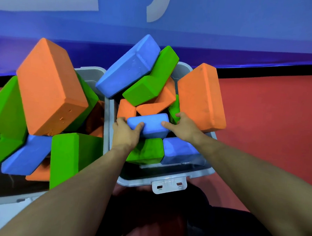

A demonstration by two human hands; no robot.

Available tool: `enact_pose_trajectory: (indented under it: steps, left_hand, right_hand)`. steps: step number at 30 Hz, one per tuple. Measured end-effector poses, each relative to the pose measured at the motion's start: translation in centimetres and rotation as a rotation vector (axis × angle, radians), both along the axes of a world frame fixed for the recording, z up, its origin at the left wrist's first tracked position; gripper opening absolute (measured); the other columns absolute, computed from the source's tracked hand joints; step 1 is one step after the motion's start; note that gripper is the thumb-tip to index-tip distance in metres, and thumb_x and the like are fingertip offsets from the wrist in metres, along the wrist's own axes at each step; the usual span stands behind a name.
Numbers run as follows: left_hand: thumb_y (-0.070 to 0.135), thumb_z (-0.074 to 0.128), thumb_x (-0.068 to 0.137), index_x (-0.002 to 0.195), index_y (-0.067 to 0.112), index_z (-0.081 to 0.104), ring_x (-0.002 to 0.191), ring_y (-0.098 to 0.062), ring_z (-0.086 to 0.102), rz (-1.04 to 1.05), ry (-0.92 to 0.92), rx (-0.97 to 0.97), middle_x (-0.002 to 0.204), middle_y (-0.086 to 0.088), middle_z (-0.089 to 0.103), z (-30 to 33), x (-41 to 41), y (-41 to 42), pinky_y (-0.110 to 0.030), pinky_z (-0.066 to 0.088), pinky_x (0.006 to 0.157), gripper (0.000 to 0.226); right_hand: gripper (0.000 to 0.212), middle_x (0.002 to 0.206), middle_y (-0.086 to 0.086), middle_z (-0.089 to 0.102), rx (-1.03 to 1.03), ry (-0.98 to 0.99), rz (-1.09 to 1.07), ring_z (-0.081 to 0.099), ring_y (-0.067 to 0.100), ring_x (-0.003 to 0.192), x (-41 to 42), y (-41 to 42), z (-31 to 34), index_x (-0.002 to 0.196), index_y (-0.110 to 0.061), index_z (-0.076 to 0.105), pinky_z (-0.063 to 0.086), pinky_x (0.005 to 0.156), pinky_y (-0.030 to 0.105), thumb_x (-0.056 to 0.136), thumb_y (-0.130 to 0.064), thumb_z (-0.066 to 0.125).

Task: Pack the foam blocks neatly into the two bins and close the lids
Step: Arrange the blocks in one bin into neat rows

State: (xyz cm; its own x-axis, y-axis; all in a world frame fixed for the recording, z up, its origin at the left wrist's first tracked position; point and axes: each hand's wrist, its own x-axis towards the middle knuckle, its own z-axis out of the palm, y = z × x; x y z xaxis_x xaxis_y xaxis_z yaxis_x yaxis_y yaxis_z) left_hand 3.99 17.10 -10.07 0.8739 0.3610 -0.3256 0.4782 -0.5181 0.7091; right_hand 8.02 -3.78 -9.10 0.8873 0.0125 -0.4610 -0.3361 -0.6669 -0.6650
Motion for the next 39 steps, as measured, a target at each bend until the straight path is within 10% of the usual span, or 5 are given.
enact_pose_trajectory:
  steps: [8,25,29,33,39]
  left_hand:
    - [0.043,0.066,0.096,0.118,0.0,0.068,0.086,-0.027,0.059,0.04,0.118,-0.195,0.101,-0.012,0.067,-1.3,0.6,0.7,-0.031,0.04,0.073,0.048]
    - [0.042,0.067,0.095,0.117,-0.001,0.067,0.105,-0.039,0.065,0.069,0.172,-0.119,0.115,-0.02,0.069,-2.1,0.9,2.3,-0.042,0.053,0.089,0.048]
    - [0.041,0.066,0.096,0.124,-0.002,0.063,0.109,-0.038,0.064,0.067,0.188,-0.127,0.12,-0.02,0.067,-1.9,1.0,2.1,-0.042,0.052,0.093,0.051]
    - [0.038,0.071,0.093,0.131,0.002,0.059,0.114,-0.033,0.063,0.097,0.183,-0.215,0.126,-0.014,0.065,-1.5,0.7,1.6,-0.042,0.051,0.101,0.053]
    - [0.055,0.082,0.072,0.07,0.018,0.056,0.074,-0.031,0.068,0.108,0.134,-0.232,0.075,-0.008,0.068,1.3,1.2,0.8,-0.046,0.06,0.078,0.046]
  right_hand:
    - [0.047,0.119,0.008,0.07,0.103,0.067,0.105,0.065,0.028,0.108,0.1,2.2,-2.0,0.12,-0.012,0.068,0.05,0.094,0.037,0.098,-0.052,0.058]
    - [0.056,0.095,0.007,0.074,-0.036,0.038,0.168,0.068,0.03,0.091,0.6,3.5,-3.3,0.093,-0.016,0.073,0.055,0.087,0.047,0.089,-0.069,0.056]
    - [0.05,0.107,0.004,0.074,0.038,0.074,0.141,0.069,0.025,0.098,0.6,3.4,-3.1,0.106,-0.017,0.072,0.054,0.091,0.043,0.089,-0.063,0.063]
    - [0.088,0.127,-0.004,0.064,0.058,0.11,0.103,0.063,0.019,0.114,0.2,3.0,-2.9,0.134,-0.02,0.052,0.051,0.1,0.041,0.069,-0.074,0.073]
    - [0.088,0.129,-0.006,0.06,0.129,0.024,0.071,0.059,0.014,0.117,0.4,1.3,0.1,0.138,-0.023,0.047,0.05,0.101,0.036,0.067,-0.055,0.089]
